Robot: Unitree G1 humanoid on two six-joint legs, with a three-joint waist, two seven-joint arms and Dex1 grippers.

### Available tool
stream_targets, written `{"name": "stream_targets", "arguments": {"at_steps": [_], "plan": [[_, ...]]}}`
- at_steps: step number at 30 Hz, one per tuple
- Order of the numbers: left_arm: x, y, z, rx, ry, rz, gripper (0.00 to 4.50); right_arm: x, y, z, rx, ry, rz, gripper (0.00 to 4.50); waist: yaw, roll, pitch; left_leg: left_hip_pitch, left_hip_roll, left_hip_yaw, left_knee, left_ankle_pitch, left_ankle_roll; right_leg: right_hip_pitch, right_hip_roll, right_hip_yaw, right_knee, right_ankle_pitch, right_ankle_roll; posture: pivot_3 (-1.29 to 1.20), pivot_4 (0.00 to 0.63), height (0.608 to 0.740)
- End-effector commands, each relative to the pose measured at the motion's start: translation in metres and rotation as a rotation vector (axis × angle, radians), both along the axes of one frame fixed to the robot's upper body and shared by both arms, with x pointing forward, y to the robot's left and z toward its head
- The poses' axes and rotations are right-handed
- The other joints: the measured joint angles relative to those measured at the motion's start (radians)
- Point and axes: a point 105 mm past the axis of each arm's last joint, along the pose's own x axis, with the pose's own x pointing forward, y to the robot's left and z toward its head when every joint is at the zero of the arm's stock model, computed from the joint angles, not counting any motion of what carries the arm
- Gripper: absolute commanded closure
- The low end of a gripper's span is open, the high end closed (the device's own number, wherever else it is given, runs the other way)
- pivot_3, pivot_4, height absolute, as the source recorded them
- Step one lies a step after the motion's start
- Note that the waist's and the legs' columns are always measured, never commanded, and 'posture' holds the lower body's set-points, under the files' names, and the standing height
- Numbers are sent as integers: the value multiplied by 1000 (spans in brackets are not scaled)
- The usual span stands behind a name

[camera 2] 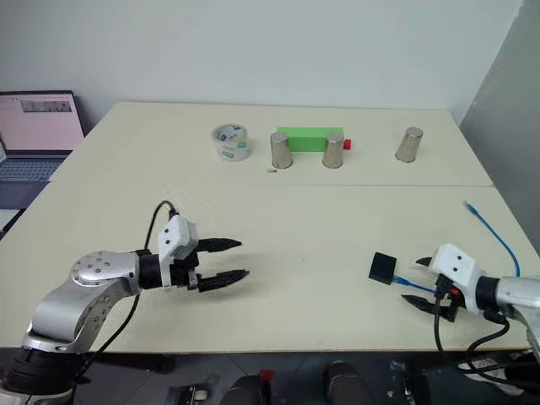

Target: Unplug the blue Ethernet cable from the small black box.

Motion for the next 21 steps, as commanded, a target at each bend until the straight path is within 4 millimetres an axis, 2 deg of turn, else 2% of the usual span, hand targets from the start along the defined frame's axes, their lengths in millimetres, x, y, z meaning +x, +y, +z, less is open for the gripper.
{"name": "stream_targets", "arguments": {"at_steps": [1,2,5,10,17,20,21], "plan": [[-8,-14,8,21,-15,-120,738,12,-3,-13,-20,25,-5,0,0,0,0,0,0,0,0,0,0,0,0,0,0,0,0,0,150,740],[-8,-15,9,22,-19,-125,738,13,-2,-15,-18,38,-2,0,0,0,0,0,0,0,0,0,0,0,0,0,0,0,0,0,150,740],[-5,-17,11,17,-29,-126,707,13,1,-19,-17,83,32,449,-3,0,0,1,0,0,0,0,0,0,0,0,1,0,0,0,150,740],[-3,-18,11,12,-32,-122,707,17,8,-18,-1,108,55,1861,-12,0,0,1,0,0,1,0,0,1,0,0,1,0,1,0,150,740],[1,-17,8,-4,-23,-93,707,25,11,-16,-51,91,96,3470,-20,0,0,1,0,0,1,0,0,1,0,1,1,1,2,0,150,740],[3,-15,8,-45,13,-70,707,32,16,-6,-101,-1,148,4260,-19,0,0,1,0,0,1,0,0,1,0,0,1,1,2,0,150,740],[3,-15,8,-72,35,-59,707,37,20,0,-126,-66,172,4365,-20,0,0,1,0,0,1,0,0,1,0,1,1,1,2,0,150,740]]}}
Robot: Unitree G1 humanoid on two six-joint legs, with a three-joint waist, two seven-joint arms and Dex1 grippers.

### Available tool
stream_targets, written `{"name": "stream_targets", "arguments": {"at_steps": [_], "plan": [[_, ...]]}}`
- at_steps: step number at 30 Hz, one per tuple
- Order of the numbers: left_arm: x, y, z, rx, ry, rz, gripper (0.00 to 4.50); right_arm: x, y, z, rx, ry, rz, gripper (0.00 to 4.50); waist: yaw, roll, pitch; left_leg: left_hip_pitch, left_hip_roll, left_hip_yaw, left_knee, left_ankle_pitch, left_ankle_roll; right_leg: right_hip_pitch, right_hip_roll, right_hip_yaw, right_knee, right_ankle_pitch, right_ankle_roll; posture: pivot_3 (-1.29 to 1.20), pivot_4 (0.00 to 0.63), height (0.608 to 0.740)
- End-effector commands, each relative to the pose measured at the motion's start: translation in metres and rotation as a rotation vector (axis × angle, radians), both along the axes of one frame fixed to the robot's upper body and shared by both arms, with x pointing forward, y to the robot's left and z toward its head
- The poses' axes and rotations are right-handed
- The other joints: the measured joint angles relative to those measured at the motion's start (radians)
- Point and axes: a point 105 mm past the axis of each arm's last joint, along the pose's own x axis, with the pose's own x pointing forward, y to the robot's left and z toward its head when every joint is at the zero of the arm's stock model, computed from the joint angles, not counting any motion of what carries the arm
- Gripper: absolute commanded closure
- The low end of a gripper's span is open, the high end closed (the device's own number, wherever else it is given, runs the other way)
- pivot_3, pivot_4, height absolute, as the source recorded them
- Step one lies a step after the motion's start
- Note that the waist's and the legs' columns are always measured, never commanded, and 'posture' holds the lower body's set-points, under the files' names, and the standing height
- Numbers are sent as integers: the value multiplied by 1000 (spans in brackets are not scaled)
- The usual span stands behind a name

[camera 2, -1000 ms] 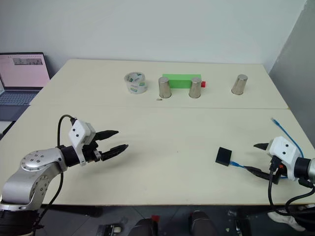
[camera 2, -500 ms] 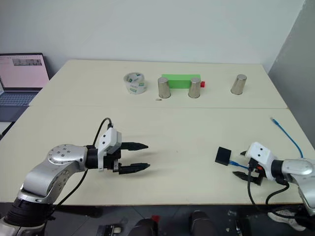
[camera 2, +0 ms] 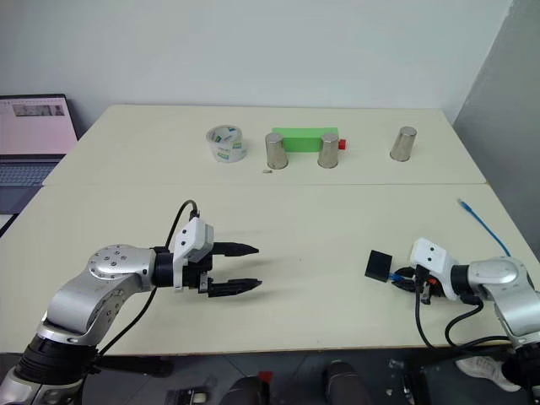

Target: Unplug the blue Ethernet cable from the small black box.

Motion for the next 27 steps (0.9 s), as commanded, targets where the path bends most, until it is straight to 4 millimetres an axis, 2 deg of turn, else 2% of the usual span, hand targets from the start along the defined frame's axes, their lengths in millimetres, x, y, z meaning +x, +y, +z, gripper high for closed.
{"name": "stream_targets", "arguments": {"at_steps": [1,6,11,15,22,27], "plan": [[5,3,8,-94,49,43,707,16,11,22,-85,-204,97,4367,-2,0,0,0,0,0,0,0,0,0,0,0,0,0,0,0,150,740],[1,-4,17,-282,208,42,707,31,54,58,-141,-546,305,4368,-4,1,0,0,0,0,-1,0,0,-1,0,0,1,0,0,0,150,740],[-1,-14,22,-373,301,34,707,32,91,73,-173,-746,483,4368,-1,1,0,-1,0,-1,-1,0,0,-2,0,0,1,0,0,0,150,740],[3,-23,25,-443,345,39,707,20,132,80,-116,-820,619,4368,5,1,0,-1,0,-1,0,0,0,-1,0,-1,1,0,0,0,150,740],[13,-31,21,-494,390,61,707,15,158,84,-83,-862,687,4368,8,1,0,-1,0,-2,0,0,-1,-1,0,-1,2,0,0,0,150,740],[16,-35,15,-494,395,71,707,15,167,88,-63,-875,702,4368,8,1,0,0,0,-3,0,0,-1,-1,0,-1,3,0,-1,0,150,740]]}}
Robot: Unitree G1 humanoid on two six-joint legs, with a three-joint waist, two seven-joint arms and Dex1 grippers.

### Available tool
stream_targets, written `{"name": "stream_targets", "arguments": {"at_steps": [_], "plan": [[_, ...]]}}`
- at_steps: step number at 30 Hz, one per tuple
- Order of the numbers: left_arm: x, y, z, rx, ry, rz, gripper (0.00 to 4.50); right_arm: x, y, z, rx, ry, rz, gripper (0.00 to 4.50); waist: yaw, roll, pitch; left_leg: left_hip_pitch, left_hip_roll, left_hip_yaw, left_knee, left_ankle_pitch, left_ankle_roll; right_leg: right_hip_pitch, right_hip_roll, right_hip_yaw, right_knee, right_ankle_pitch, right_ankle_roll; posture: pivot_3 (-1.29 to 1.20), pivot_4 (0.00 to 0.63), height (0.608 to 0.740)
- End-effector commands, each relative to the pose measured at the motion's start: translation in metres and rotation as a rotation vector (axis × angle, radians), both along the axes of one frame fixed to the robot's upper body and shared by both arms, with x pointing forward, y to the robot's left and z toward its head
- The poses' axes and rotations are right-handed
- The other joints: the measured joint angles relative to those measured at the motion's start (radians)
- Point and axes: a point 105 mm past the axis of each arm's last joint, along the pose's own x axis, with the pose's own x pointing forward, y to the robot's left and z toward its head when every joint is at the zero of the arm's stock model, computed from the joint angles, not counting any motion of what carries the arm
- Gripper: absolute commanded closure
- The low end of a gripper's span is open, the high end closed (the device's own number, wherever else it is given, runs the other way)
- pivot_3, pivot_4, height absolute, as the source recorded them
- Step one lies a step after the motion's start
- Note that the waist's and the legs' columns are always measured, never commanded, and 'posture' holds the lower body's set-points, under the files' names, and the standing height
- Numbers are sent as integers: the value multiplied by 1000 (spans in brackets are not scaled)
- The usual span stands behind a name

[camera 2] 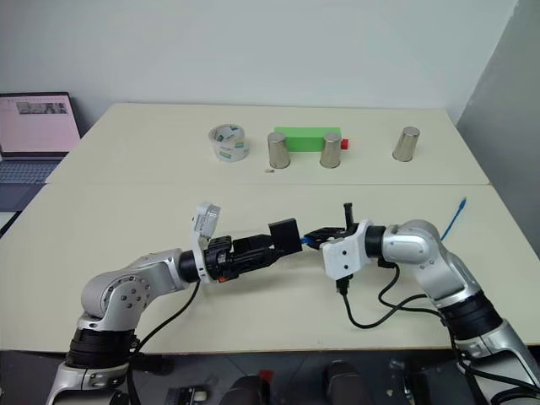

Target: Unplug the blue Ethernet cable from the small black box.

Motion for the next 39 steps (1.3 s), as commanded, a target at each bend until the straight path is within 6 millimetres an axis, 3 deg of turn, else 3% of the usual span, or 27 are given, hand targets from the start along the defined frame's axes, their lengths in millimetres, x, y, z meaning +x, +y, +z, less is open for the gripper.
{"name": "stream_targets", "arguments": {"at_steps": [1,5,7,8,10,19,21,23,27,31,33,39], "plan": [[2,-4,4,-9,-28,-4,707,-2,8,16,28,-58,34,4368,0,0,0,0,0,0,0,0,0,0,0,0,0,0,0,0,150,740],[2,-4,4,-24,-24,-2,707,-2,9,17,29,-61,36,4368,1,0,0,0,0,0,0,0,0,0,0,0,0,0,0,0,150,740],[2,-4,3,-28,-23,-1,1083,-2,9,17,31,-59,34,4368,1,0,0,0,0,0,0,0,0,0,0,0,0,0,0,0,150,740],[3,-4,3,-24,-28,-1,1545,-2,9,17,32,-59,35,4368,0,0,0,0,0,0,0,0,0,0,0,0,0,0,0,0,150,740],[3,-5,2,-22,-30,-3,1766,-3,10,17,35,-60,37,4368,1,0,0,0,0,0,0,0,0,0,0,0,0,0,0,0,150,740],[5,-4,3,-12,-35,-2,3689,-7,12,12,3,-70,52,4368,0,0,0,0,0,0,0,0,0,0,0,0,0,0,0,0,150,740],[6,-3,3,-3,-41,-5,3700,-7,10,9,-14,-71,49,4368,1,0,0,0,0,0,0,0,0,0,0,0,0,0,0,0,150,740],[6,-2,2,16,-52,-12,3700,-6,8,8,-23,-63,38,3650,0,0,0,0,0,0,0,0,0,0,0,0,0,0,0,0,150,740],[8,4,4,60,-107,-40,3700,-9,0,10,-45,-24,11,2838,1,0,0,0,0,0,0,0,0,0,0,0,0,0,0,0,150,740],[5,10,7,114,-215,-115,3701,-20,-11,11,-13,145,-29,1985,2,0,0,0,0,0,0,0,0,0,0,0,-1,0,0,0,150,740],[3,11,6,152,-247,-162,3701,-24,-13,17,84,278,-68,1584,4,0,0,0,0,0,0,0,0,0,0,0,-1,-1,-1,0,150,740],[-5,13,11,182,-354,-291,3701,-34,-4,34,393,742,-132,1533,2,0,0,0,0,-1,0,0,0,0,0,-1,0,-1,-2,0,150,740]]}}
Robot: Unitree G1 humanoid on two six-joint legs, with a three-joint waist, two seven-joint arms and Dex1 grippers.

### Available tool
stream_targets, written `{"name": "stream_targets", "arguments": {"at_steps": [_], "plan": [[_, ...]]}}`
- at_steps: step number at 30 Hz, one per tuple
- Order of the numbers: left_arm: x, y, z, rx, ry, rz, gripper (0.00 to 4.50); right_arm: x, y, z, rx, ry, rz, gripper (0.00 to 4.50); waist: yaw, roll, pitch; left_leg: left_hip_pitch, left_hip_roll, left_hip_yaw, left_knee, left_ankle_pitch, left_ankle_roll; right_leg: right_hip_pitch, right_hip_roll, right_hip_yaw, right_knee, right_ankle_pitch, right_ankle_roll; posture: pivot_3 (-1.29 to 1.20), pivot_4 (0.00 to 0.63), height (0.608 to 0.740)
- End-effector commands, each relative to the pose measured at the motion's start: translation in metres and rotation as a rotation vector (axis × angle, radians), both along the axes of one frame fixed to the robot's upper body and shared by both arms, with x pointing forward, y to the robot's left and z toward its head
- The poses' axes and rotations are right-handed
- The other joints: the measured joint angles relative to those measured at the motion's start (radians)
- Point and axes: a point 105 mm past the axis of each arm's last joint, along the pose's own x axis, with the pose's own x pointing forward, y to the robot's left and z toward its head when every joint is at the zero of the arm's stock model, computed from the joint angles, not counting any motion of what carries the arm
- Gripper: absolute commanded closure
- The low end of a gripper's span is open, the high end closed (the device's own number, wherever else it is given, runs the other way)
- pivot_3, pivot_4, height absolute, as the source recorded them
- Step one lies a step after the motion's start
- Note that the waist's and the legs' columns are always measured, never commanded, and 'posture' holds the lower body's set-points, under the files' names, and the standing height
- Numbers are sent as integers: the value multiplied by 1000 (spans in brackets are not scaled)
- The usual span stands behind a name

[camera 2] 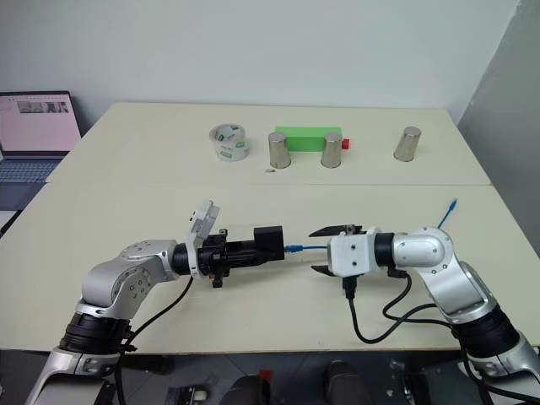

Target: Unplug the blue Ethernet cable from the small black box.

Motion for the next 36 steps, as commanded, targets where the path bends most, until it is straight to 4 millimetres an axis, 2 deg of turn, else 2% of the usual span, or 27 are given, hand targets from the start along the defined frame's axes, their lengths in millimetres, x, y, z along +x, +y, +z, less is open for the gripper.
{"name": "stream_targets", "arguments": {"at_steps": [1,5,8,23,26,36], "plan": [[-4,0,11,19,-86,-78,3701,-10,8,16,158,220,-4,1533,-1,0,0,0,0,0,0,0,0,0,0,0,0,0,0,0,150,740],[-3,-2,15,13,-105,-97,3701,-19,15,16,221,412,19,1533,0,0,0,-1,0,0,0,0,0,0,0,-1,-1,0,0,0,150,740],[-4,-5,15,6,-109,-108,3701,-17,19,6,209,490,14,1533,-2,0,0,-1,0,0,0,0,0,0,0,0,-1,0,0,0,150,740],[-6,-3,12,21,-112,-104,3701,-9,24,-4,202,546,4,1533,-8,0,0,-2,0,0,-1,0,0,-2,0,-1,-1,0,0,0,150,740],[-6,-3,12,26,-116,-110,3701,-7,25,-4,201,543,-1,2047,-8,0,0,-2,0,0,-1,0,0,-2,0,-1,-1,0,0,0,150,740],[-8,-6,12,28,-126,-123,3702,-5,26,-6,174,525,8,4479,-9,0,0,-2,0,0,-1,0,0,-2,0,-1,-2,0,0,0,150,740]]}}
